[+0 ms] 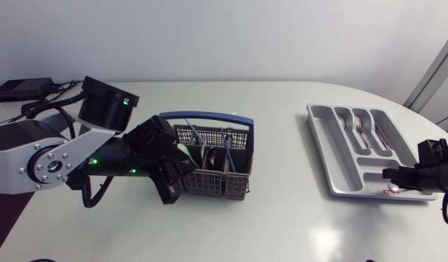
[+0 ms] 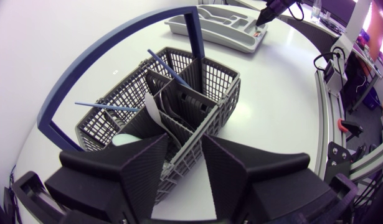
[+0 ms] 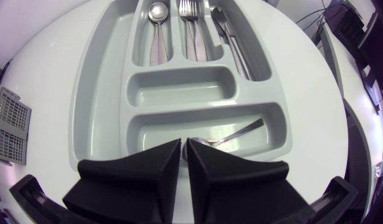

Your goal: Unload the cutlery basket into the drawer organizer.

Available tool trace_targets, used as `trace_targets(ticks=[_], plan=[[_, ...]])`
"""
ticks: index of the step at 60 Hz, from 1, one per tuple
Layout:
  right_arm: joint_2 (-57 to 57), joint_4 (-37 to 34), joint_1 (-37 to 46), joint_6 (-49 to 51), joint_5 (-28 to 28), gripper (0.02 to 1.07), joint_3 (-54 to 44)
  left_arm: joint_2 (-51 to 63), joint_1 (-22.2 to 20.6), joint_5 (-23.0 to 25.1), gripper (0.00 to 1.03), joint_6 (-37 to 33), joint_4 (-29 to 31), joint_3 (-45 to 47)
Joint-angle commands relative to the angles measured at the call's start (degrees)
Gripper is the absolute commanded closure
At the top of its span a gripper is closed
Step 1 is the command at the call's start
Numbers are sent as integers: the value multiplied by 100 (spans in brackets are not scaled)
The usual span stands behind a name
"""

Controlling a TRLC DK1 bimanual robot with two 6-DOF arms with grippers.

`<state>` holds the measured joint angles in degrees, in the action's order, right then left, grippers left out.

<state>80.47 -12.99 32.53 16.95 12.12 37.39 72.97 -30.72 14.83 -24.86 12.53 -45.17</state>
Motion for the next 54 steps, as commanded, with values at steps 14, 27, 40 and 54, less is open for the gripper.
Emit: trace_targets(ticks=[14, 27, 40, 54], plan=[[198, 297, -529, -280, -175, 56, -135, 358, -22, -191, 60, 271, -32, -361], [-295, 218, -617, -306, -61, 32, -293, 552, -39, -472, 61, 597, -243, -519], [-541, 183, -863, -447, -17, 31, -416, 798, -663, -1676, 61, 860, -1289, -265], [-673, 157, -959, -561, 36, 31, -416, 1246, -1147, -2793, 64, 1018, -1807, -265]])
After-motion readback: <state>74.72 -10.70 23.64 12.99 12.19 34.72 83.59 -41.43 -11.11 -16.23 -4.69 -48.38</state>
